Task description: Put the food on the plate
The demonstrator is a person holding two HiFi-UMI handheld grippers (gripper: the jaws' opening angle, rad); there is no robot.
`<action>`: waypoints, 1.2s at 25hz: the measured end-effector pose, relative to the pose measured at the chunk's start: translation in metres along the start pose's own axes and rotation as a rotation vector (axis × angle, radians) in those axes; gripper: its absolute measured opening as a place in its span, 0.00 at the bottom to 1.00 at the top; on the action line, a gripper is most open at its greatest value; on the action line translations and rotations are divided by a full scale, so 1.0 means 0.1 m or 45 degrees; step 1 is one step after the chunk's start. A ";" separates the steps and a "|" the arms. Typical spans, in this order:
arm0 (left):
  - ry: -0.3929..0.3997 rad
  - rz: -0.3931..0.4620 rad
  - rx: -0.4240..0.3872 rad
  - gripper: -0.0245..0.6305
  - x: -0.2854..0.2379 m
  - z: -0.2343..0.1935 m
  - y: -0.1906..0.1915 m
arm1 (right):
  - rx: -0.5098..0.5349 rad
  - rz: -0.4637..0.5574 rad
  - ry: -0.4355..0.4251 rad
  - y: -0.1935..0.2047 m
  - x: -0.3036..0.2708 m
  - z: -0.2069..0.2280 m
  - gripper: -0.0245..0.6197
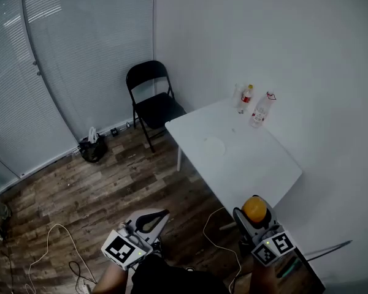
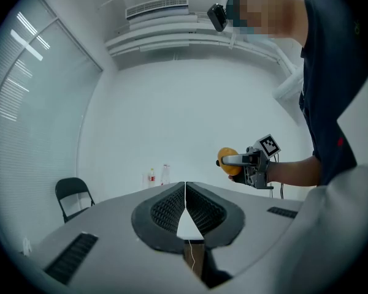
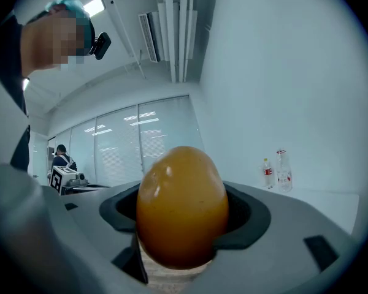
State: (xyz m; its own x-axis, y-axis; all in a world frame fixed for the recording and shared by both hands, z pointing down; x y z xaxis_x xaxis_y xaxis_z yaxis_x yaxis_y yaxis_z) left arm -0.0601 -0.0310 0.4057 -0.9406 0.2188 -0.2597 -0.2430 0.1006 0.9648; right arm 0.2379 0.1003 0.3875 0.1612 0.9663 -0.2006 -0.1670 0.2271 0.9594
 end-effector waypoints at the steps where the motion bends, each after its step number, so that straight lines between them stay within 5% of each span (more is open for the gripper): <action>1: 0.015 0.005 -0.004 0.07 -0.03 -0.18 -0.04 | 0.002 0.003 0.015 -0.06 -0.15 -0.01 0.57; 8: 0.072 0.025 -0.019 0.07 -0.22 -1.41 -0.25 | 0.088 -0.003 0.107 -0.43 -1.09 -0.16 0.57; 14: 0.147 0.034 -0.013 0.07 -0.40 -1.98 -0.29 | 0.093 -0.031 0.183 -0.51 -1.54 -0.18 0.57; 22: 0.215 0.019 -0.008 0.07 -0.75 -2.31 -0.36 | 0.087 -0.049 0.232 -0.55 -1.80 0.04 0.57; 30: 0.206 -0.037 -0.044 0.07 -1.57 -2.28 -0.54 | 0.010 -0.045 0.207 -0.49 -1.93 0.88 0.57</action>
State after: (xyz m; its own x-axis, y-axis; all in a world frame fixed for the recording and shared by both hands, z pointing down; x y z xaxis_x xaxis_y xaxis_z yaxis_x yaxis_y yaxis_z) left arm 0.0465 -0.2921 0.4043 -0.9582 0.0570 -0.2802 -0.2761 0.0706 0.9585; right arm 0.3003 -0.1076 0.3968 0.0075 0.9648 -0.2627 -0.1562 0.2606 0.9527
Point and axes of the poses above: the fingertips, and each gripper's own axes: x backward along the fingers, z to its right, y out of its underside, the point moved 9 cm from there along x, backward along the fingers, and after that the axes turned 12 degrees about -z, right-handed, at the moved point
